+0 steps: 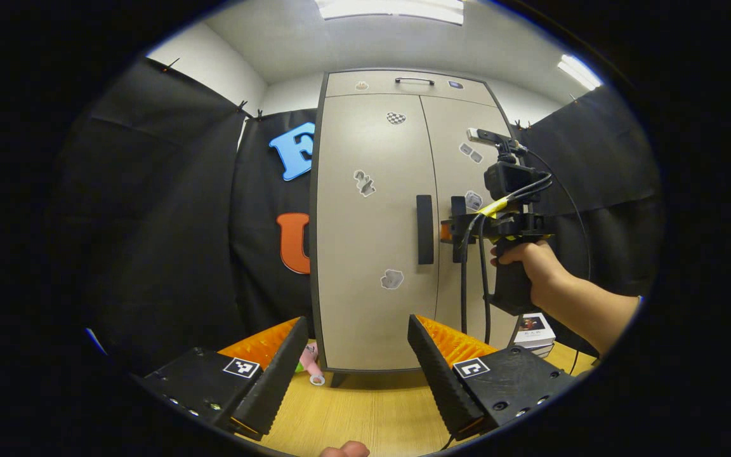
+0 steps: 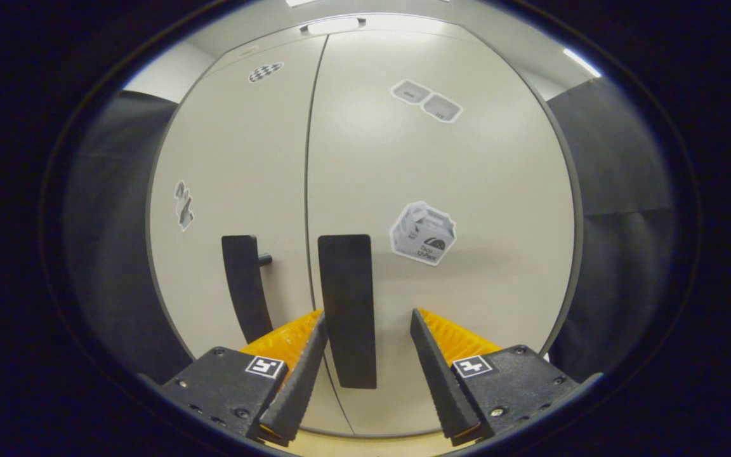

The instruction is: Open the right door of the double-door shoe cabinet with the right hand, and open the left door with the left hand.

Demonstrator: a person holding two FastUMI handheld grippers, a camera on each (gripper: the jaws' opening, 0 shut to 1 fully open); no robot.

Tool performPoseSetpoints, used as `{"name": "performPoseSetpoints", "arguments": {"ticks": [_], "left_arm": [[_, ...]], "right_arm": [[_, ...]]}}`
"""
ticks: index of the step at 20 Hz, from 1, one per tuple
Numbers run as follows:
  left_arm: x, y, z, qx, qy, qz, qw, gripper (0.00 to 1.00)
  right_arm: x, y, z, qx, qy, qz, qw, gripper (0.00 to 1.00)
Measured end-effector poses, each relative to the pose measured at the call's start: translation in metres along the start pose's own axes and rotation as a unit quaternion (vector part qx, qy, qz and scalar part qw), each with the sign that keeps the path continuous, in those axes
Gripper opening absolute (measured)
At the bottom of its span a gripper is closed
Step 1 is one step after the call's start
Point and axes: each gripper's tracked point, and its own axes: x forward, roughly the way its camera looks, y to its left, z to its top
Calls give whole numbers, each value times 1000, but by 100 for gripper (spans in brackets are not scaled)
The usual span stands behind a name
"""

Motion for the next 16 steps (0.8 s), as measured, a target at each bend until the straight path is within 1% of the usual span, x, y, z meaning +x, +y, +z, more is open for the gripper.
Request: {"name": "performPoseSetpoints", "arguments": {"ticks": [1, 2, 3, 5, 6, 7, 8, 9, 10, 11, 12, 16], "left_arm": [[1, -1, -1, 0, 2, 1, 1000, 95], [3, -1, -1, 0, 3, 1, 1000, 95], [3, -2, -1, -1, 3, 0, 1000, 95], [1, -2, 1, -1, 0, -2, 1000, 95], [0, -2, 1, -1, -2, -3, 1000, 95], [-1, -3, 2, -1, -4, -5, 1000, 95], [-2, -3, 2, -2, -6, -5, 1000, 95], [-2, -3, 2, -2, -6, -5, 1000, 95], [-3, -4, 1, -3, -4, -6, 1000, 95], [-2, -3, 0, -4, -3, -6, 1000, 95], [-1, -2, 0, -5, -3, -7, 1000, 95], [-5, 1, 2, -5, -6, 1, 1000, 95]], "right_arm": [[2, -2, -1, -4, 1, -4, 1000, 81], [1, -3, -1, -6, -1, -8, 1000, 77], [2, -4, -2, -10, 0, -13, 1000, 79], [3, -4, -2, -14, -1, -15, 1000, 72], [2, -4, -2, -15, -1, -13, 1000, 73], [3, 0, -3, -11, 1, -4, 1000, 72], [2, 10, -5, 0, 3, 17, 1000, 62], [2, 10, -4, -2, -4, 11, 1000, 53], [2, 9, -6, -13, -3, 10, 1000, 34], [3, 9, -4, -19, -10, 9, 1000, 32], [2, 10, -4, -12, -13, 11, 1000, 29], [-2, 10, -5, -11, -9, 22, 1000, 23]]}}
